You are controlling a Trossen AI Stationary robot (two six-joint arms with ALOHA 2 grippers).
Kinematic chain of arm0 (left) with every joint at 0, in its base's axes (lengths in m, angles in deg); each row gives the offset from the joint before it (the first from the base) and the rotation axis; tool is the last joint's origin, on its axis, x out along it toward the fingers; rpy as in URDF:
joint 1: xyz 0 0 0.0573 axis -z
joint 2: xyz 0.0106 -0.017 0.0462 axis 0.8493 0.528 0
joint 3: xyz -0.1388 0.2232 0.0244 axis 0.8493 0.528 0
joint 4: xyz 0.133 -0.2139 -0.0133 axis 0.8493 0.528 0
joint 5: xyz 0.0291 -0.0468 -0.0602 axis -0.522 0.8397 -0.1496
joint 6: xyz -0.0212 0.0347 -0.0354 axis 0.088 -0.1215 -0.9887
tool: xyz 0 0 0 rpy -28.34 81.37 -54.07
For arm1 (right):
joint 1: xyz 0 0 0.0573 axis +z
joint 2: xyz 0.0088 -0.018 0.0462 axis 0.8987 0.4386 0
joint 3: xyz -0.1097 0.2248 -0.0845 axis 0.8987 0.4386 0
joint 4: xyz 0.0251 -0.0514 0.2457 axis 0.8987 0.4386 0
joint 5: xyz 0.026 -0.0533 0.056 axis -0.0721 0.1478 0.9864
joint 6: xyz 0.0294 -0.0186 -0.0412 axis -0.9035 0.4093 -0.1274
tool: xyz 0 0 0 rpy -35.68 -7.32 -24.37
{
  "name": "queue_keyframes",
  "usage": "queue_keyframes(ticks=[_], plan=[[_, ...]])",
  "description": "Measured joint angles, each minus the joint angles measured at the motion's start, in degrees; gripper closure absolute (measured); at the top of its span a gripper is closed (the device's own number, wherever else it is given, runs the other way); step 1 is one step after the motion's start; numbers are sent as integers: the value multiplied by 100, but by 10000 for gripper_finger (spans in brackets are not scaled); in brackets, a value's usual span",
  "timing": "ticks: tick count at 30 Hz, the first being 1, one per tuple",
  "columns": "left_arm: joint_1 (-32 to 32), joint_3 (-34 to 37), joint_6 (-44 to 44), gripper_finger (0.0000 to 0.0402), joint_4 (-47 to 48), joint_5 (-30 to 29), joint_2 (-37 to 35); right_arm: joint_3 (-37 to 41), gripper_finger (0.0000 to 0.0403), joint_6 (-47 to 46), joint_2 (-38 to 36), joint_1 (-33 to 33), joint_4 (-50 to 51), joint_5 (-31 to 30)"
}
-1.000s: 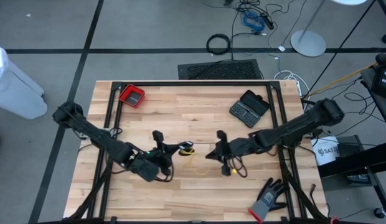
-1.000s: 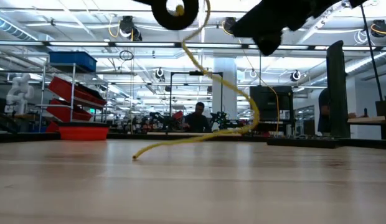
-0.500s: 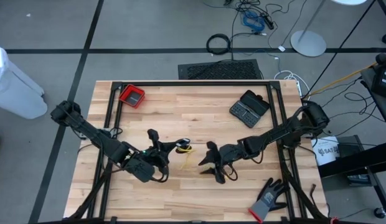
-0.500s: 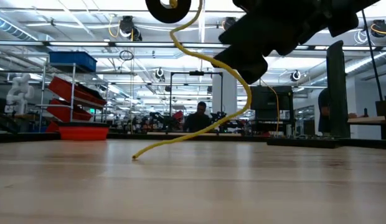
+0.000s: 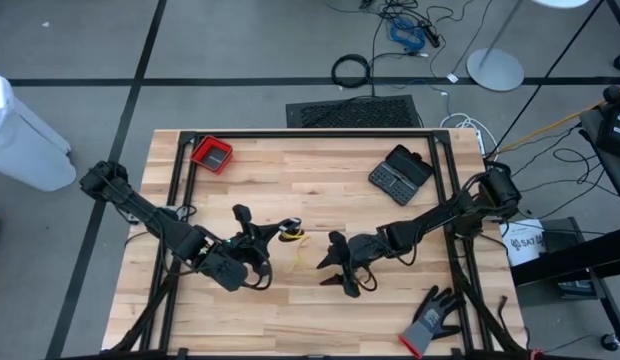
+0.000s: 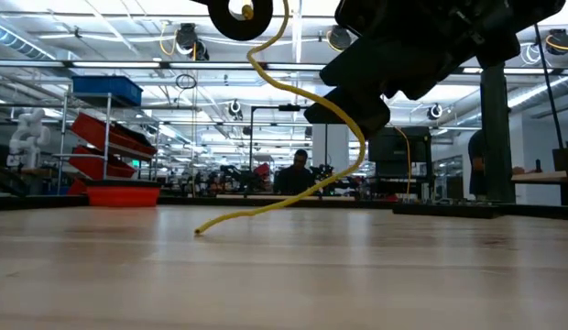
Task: Coil cords
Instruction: Uncoil the yellow cable wire from the spool
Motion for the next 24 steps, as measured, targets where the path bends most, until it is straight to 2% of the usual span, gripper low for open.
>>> queue_keyframes(ticks=[12, 19, 24], plan=[[0, 0, 0, 401, 2, 1, 0, 0, 248, 92, 0, -86, 402, -23], [0, 0, 1, 401, 0, 0, 0, 0, 313, 95, 0, -234, 439, -20], [0, 0, 0, 401, -2, 0, 0, 0, 386, 95, 0, -263, 462, -3]])
